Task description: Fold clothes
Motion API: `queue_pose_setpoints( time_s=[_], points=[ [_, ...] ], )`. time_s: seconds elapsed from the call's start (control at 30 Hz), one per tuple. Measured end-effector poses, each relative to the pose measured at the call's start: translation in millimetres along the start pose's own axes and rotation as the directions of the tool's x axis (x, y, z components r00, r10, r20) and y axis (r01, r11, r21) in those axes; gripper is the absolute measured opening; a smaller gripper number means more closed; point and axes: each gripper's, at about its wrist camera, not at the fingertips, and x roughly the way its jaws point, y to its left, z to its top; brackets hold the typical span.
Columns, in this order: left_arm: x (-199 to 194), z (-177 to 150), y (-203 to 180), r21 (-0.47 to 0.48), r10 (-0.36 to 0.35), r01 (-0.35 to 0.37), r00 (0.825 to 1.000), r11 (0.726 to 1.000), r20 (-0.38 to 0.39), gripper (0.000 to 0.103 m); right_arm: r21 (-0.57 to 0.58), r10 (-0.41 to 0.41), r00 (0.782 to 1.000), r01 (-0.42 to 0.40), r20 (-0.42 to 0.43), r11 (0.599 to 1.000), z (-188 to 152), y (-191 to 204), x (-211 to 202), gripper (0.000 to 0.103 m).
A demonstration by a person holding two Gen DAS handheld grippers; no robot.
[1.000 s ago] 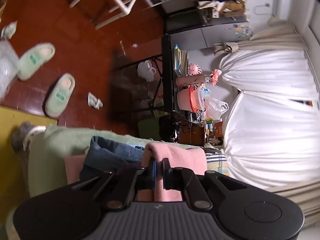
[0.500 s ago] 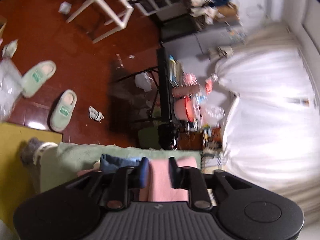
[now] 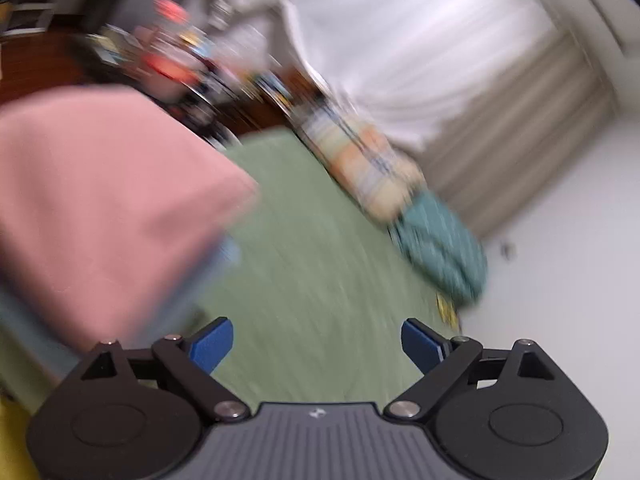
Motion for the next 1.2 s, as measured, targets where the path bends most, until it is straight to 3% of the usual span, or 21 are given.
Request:
queue_pose_setpoints(
  time_s=[0.13, 0.17, 0.2, 0.23, 0.3, 0.4, 0.43, 0.53, 0.6, 0.63, 0.73, 0.83, 0.93, 1.03, 1.1, 1.13, 1.2],
  points=[
    [79, -33, -58, 0.100, -0.013, 0.026, 0.991, 0.995, -0.133, 0.091, -0.011, -0.238, 0.971, 0.238, 0.010, 0.971, 11, -62, -44, 0.096],
    [103, -47, -78, 0.147, 0.004, 0.020, 0.987, 0.989, -0.162, 0.091, -0.020, -0.312, 0.950, 0.312, 0.010, 0.950, 14, -77, -56, 0.096],
    [116, -55, -89, 0.175, 0.018, 0.014, 0.984, 0.985, -0.176, 0.091, -0.036, -0.402, 0.916, 0.402, 0.014, 0.915, 16, -92, -67, 0.096],
    [132, -67, -102, 0.202, 0.029, 0.011, 0.980, 0.979, -0.196, 0.091, -0.042, -0.441, 0.897, 0.441, 0.018, 0.896, 17, -101, -72, 0.096],
    [167, -96, -131, 0.261, 0.055, 0.010, 0.969, 0.965, -0.239, 0.091, -0.063, -0.565, 0.824, 0.567, 0.037, 0.822, 18, -123, -91, 0.094],
    [199, -133, -165, 0.290, 0.047, 0.052, 0.945, 0.956, -0.325, 0.091, -0.065, -0.629, 0.773, 0.634, 0.084, 0.771, 17, -144, -119, 0.094],
    [203, -143, -175, 0.302, 0.055, 0.052, 0.940, 0.952, -0.336, 0.091, -0.069, -0.632, 0.770, 0.638, 0.090, 0.767, 16, -147, -120, 0.094],
    [207, -167, -202, 0.345, 0.078, 0.051, 0.934, 0.937, -0.349, 0.090, -0.136, -0.663, 0.732, 0.681, 0.159, 0.720, 9, -140, -145, 0.096],
    [204, -172, -213, 0.374, 0.069, 0.075, 0.932, 0.924, -0.357, 0.090, -0.143, -0.668, 0.729, 0.685, 0.152, 0.715, 10, -138, -147, 0.096],
    [198, -174, -220, 0.398, 0.063, 0.082, 0.940, 0.914, -0.336, 0.090, -0.148, -0.671, 0.728, 0.686, 0.141, 0.713, 13, -136, -146, 0.096],
    [177, -177, -238, 0.484, 0.122, 0.007, 0.964, 0.875, -0.235, 0.091, -0.195, -0.681, 0.724, 0.687, 0.107, 0.700, 13, -115, -158, 0.095],
    [151, -177, -254, 0.536, 0.180, -0.065, 0.970, 0.841, -0.165, 0.091, -0.159, -0.677, 0.719, 0.695, 0.158, 0.701, 3, -98, -188, 0.096],
    [127, -172, -266, 0.569, 0.174, -0.084, 0.979, 0.818, -0.105, 0.091, -0.155, -0.658, 0.737, 0.676, 0.155, 0.720, 6, -82, -206, 0.096],
    [106, -168, -284, 0.641, 0.178, -0.099, 0.982, 0.761, -0.060, 0.091, -0.147, -0.657, 0.732, 0.681, 0.181, 0.717, 11, -64, -219, 0.096],
    [95, -171, -300, 0.713, 0.166, -0.076, 0.985, 0.697, -0.056, 0.091, -0.154, -0.654, 0.732, 0.680, 0.191, 0.717, 13, -51, -228, 0.096],
    [92, -175, -308, 0.727, 0.159, -0.085, 0.987, 0.681, -0.033, 0.091, -0.162, -0.650, 0.735, 0.677, 0.192, 0.718, 14, -45, -231, 0.096],
    [84, -178, -315, 0.715, 0.160, -0.116, 0.987, 0.690, 0.006, 0.091, -0.174, -0.639, 0.742, 0.670, 0.205, 0.722, 14, -32, -240, 0.096]
  ],
)
